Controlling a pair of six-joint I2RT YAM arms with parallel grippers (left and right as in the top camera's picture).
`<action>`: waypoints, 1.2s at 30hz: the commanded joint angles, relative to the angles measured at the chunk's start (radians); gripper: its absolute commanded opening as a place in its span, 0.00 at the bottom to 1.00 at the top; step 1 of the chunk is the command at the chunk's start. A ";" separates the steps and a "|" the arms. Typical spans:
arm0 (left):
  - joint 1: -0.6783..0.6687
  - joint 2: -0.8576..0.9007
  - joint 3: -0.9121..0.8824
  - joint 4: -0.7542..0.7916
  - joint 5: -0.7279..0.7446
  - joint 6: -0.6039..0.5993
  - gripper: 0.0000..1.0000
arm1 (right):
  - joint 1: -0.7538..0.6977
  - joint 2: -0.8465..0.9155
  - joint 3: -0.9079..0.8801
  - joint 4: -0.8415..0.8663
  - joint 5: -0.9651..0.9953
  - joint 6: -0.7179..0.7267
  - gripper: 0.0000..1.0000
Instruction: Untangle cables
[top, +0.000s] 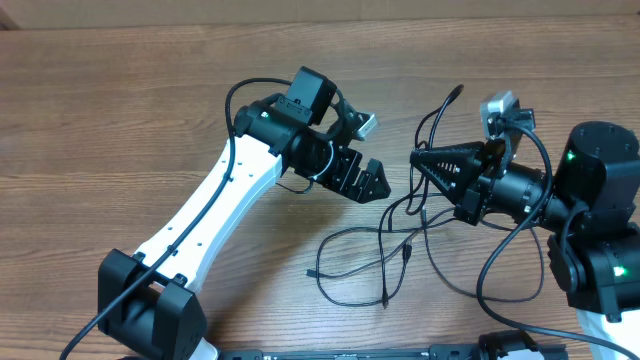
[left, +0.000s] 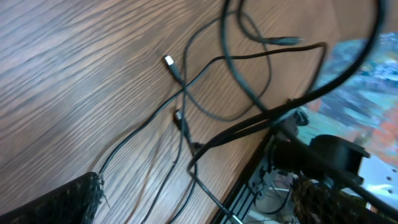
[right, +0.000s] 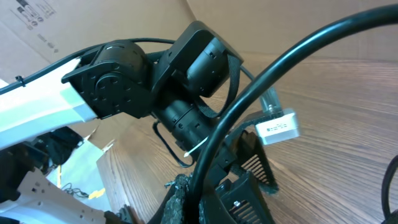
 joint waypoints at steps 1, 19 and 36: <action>-0.022 0.007 0.013 0.032 0.064 0.043 1.00 | -0.001 -0.005 0.035 0.013 -0.061 -0.011 0.04; -0.075 0.008 0.013 0.126 -0.209 -0.180 1.00 | -0.001 -0.008 0.035 0.102 -0.327 0.001 0.04; -0.103 0.008 0.013 0.234 -0.037 -0.230 1.00 | -0.001 -0.008 0.035 0.132 -0.389 0.030 0.04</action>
